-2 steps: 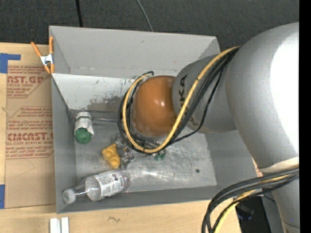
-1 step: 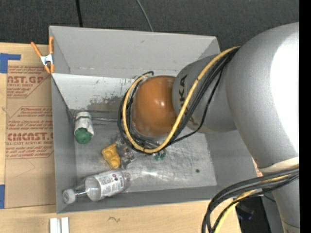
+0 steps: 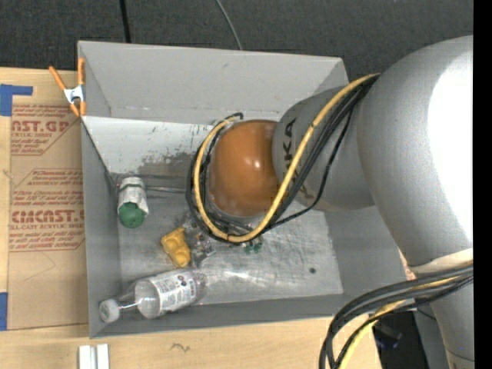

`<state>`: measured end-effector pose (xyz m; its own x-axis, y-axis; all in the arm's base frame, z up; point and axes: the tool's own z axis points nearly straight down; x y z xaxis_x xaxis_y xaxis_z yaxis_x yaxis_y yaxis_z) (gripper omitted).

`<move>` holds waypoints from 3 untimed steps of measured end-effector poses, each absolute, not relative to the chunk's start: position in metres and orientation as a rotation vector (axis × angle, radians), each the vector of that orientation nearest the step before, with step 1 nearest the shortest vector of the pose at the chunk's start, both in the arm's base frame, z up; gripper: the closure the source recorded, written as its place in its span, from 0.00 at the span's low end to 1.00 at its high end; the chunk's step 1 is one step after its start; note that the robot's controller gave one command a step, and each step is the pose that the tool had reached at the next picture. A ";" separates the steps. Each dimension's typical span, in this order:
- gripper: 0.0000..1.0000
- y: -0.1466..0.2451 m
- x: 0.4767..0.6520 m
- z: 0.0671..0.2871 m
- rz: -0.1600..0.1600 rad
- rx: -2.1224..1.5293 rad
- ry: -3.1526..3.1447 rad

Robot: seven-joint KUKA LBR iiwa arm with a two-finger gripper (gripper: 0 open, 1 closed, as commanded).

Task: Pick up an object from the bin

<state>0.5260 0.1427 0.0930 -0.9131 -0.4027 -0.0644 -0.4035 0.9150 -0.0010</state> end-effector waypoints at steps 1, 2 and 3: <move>1.00 0.143 0.526 0.093 0.019 -0.635 3.012; 1.00 0.143 0.526 0.093 0.019 -0.635 3.012; 1.00 0.143 0.526 0.093 0.019 -0.635 3.012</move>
Offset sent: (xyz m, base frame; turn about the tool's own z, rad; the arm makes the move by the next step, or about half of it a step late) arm 0.0000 0.0000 0.0000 0.0000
